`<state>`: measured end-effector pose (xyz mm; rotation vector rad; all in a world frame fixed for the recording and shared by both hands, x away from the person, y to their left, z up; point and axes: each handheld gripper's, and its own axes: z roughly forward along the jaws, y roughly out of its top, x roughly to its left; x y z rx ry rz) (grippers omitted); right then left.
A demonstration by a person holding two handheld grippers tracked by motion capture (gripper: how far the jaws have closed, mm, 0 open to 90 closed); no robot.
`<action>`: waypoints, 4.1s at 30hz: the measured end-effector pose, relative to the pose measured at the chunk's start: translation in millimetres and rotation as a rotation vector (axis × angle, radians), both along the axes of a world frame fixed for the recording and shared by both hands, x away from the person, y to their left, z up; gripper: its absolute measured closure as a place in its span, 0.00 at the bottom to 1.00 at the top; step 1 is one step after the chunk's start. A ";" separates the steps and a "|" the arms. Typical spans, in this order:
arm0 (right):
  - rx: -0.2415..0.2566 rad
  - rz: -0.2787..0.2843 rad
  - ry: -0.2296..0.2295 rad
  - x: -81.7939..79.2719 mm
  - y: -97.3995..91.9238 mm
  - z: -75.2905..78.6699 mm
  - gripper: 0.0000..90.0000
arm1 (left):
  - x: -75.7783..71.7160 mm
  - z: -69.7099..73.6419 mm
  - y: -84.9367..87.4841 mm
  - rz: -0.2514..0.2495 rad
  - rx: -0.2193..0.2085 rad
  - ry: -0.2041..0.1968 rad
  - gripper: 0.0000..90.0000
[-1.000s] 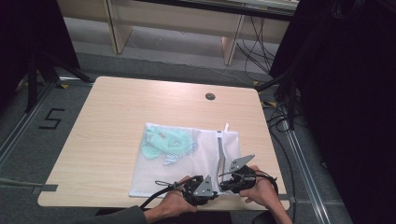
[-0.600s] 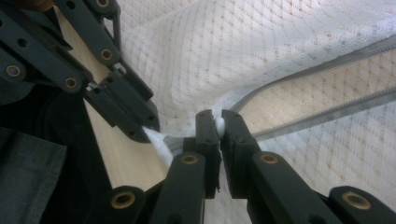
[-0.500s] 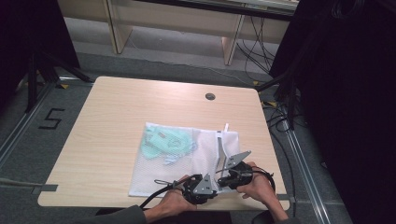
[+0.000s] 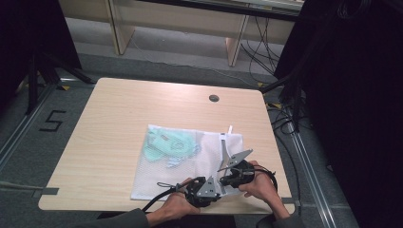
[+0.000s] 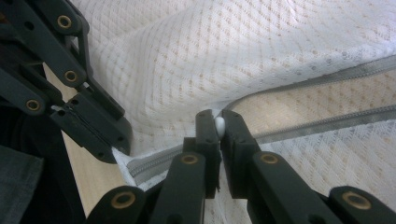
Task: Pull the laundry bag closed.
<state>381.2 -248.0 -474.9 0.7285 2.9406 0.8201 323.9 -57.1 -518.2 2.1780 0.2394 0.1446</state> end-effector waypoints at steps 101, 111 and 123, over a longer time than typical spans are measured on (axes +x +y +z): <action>-0.007 -0.060 -0.091 54.3 -1.1 4.0 0.96 | -3.3 8.0 3.1 0.005 -0.012 0.025 0.99; -0.009 -0.056 -0.106 61.5 -1.4 2.3 0.96 | -4.2 7.9 2.6 -0.003 -0.007 0.015 0.99; 0.006 -0.103 -0.117 70.6 -4.7 1.0 0.96 | -6.6 6.4 1.5 -0.019 0.001 0.013 0.99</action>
